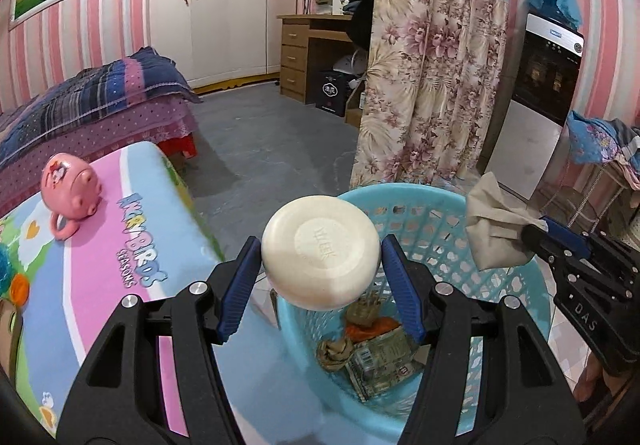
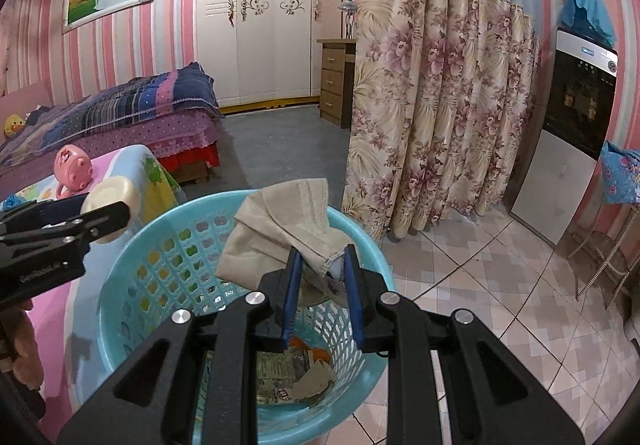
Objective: Collect trash
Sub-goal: 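Open the left gripper to drop the disc while the right gripper drops the pouch, then move both tools back over the table toward the blue bag, then grasp the blue plastic bag with the left gripper while the right gripper grasps the orange cap, then lift the blue bag and orange cap and carry them over the basket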
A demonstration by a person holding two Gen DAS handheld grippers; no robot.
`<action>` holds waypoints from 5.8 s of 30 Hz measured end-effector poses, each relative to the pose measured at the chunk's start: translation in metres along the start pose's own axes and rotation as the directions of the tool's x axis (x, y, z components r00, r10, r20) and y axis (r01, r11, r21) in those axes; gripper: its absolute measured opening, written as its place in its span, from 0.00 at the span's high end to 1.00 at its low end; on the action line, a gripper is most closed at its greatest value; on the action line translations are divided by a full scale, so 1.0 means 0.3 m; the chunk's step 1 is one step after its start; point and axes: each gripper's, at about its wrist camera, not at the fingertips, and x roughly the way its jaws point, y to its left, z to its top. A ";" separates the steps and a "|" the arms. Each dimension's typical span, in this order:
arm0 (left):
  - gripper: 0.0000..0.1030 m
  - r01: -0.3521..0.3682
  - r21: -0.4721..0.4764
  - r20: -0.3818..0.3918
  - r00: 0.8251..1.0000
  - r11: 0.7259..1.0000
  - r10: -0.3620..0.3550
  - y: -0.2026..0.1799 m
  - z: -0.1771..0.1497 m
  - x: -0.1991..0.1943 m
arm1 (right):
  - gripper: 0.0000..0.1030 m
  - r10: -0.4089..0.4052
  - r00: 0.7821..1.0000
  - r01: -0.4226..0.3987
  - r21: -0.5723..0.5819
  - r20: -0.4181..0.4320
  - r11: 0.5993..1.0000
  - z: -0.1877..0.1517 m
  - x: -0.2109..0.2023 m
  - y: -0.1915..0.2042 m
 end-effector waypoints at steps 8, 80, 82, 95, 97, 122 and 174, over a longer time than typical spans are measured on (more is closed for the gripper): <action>0.13 -0.032 -0.014 0.031 0.999 0.999 0.033 0.041 0.016 -0.034 | 0.79 0.002 1.000 -0.002 0.006 -0.002 1.000 0.003 0.001 -0.002; 0.73 -0.415 -0.247 -0.128 0.910 0.875 0.395 1.298 -0.219 -0.388 | 0.08 0.336 0.937 -0.349 -0.223 -0.095 0.910 0.061 0.145 1.115; 0.73 -0.453 -0.251 -0.107 0.891 0.855 0.441 1.298 -0.237 -0.462 | 0.09 0.347 0.933 -0.360 -0.237 -0.097 0.902 0.059 0.135 1.153; 0.73 -0.572 -0.347 -0.134 0.815 0.743 0.565 1.445 -0.438 -0.702 | 0.48 0.411 0.888 -0.458 -0.327 -0.204 0.827 0.030 0.145 1.442; 0.73 -0.568 -0.359 -0.135 0.816 0.740 0.561 1.456 -0.452 -0.709 | 0.53 0.412 0.883 -0.467 -0.341 -0.225 0.816 0.028 0.157 1.479; 0.73 -0.543 -0.385 -0.075 0.824 0.746 0.561 1.374 -0.397 -0.768 | 0.94 0.433 0.859 -0.507 -0.325 -0.274 0.798 0.024 0.165 1.456; 0.73 -0.128 -0.121 0.032 0.991 0.984 0.133 0.271 -0.094 -0.321 | 0.94 0.057 0.998 -0.058 -0.043 -0.030 0.997 0.079 -0.121 0.121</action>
